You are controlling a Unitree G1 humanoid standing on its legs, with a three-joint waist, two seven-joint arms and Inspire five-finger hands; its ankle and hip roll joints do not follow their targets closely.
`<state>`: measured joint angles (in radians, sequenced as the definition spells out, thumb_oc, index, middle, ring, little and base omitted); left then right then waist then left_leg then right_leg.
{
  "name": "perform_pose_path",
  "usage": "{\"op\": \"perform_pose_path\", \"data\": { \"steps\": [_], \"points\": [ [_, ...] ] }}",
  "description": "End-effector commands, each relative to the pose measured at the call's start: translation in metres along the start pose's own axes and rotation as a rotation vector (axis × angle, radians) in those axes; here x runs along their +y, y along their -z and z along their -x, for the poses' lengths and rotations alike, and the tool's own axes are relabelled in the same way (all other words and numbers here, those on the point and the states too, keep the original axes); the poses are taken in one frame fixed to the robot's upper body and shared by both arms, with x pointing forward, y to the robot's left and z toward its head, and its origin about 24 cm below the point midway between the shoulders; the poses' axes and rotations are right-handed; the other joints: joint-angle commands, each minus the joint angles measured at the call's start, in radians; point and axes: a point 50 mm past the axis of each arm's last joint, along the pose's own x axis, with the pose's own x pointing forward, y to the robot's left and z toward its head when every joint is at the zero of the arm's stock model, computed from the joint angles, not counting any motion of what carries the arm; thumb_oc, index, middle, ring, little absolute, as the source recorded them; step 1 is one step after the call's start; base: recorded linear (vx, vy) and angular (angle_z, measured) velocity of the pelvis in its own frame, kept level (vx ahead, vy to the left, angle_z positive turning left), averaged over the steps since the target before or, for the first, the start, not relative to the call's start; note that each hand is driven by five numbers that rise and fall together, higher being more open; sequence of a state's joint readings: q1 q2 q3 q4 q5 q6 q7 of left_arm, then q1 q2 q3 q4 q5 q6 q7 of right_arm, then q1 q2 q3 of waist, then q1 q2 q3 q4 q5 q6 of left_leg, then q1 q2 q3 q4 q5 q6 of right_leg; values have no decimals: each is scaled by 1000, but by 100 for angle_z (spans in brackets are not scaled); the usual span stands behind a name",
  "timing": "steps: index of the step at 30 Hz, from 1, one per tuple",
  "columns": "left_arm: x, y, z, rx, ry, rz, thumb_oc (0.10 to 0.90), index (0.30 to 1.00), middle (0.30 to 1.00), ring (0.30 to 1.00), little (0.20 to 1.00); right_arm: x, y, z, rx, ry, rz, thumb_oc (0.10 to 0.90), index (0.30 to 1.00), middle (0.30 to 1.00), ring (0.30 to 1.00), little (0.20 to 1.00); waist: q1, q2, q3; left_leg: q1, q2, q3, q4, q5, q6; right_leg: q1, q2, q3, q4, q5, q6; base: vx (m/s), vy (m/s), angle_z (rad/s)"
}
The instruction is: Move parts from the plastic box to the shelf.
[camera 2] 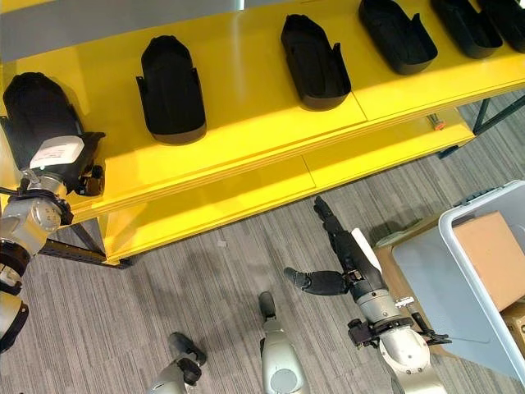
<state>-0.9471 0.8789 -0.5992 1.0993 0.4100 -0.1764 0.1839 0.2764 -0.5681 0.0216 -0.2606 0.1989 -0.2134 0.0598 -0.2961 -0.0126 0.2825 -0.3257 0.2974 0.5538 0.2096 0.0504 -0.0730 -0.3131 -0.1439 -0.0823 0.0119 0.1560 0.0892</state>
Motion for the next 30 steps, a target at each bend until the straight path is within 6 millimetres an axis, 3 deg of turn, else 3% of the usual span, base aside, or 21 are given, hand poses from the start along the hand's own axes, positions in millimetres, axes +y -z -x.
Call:
{"op": "perform_pose_path", "data": {
  "steps": [1, 13, 24, 26, 28, 29, 30],
  "points": [
    [20, 61, 18, 217, -16, -92, 900, 1000, 1000, 1000, 1000, -18, -45, -5, -257, 51, 63, 900, 1000, 1000, 1000, 1000, 11, -8, -43, 30, 110, -96, 95, -58, -88, 21, -78, 39, 114, -107, 75, 0, 0, 0],
    [17, 70, 22, 244, 8, -110, 900, 1000, 1000, 1000, 1000, -19, -46, -7, -265, 49, 64, 900, 1000, 1000, 1000, 1000, 10, -7, -46, 31, 108, -90, 97, -57, -89, 25, -82, 39, 110, -106, 77, 0, 0, 0],
    [28, 63, 19, 214, -41, -104, 900, 1000, 1000, 1000, 1000, -20, -45, -7, -258, 57, 65, 900, 1000, 1000, 1000, 1000, 14, -4, -49, 37, 108, -91, 99, -61, -87, 26, -81, 44, 115, -112, 74, 4, 3, -1],
    [32, 58, 17, 187, -71, -86, 900, 1000, 1000, 1000, 1000, -20, -45, -7, -259, 61, 66, 900, 1000, 1000, 1000, 1000, 16, -3, -49, 39, 107, -92, 98, -61, -87, 28, -81, 43, 115, -113, 74, 0, 0, 0],
    [53, 32, 10, 61, -205, -2, 900, 1000, 1000, 1000, 1000, -22, -45, -6, -265, 75, 68, 900, 1000, 1000, 1000, 1000, 25, 0, -51, 41, 103, -101, 95, -61, -86, 34, -83, 38, 118, -118, 73, 0, 0, 0],
    [52, 32, 10, 62, -205, -2, 900, 1000, 1000, 1000, 1000, -22, -45, -6, -265, 75, 68, 900, 1000, 1000, 1000, 1000, 24, 0, -51, 41, 103, -101, 96, -61, -86, 34, -83, 38, 118, -118, 73, 0, 0, 0],
    [69, 13, 9, -35, -291, 46, 900, 1000, 1000, 1000, 1000, -23, -45, -5, -270, 88, 70, 900, 1000, 1000, 1000, 1000, 33, 0, -51, 43, 100, -105, 90, -61, -86, 37, -84, 34, 117, -118, 73, 0, 0, 0]
  ]
}}
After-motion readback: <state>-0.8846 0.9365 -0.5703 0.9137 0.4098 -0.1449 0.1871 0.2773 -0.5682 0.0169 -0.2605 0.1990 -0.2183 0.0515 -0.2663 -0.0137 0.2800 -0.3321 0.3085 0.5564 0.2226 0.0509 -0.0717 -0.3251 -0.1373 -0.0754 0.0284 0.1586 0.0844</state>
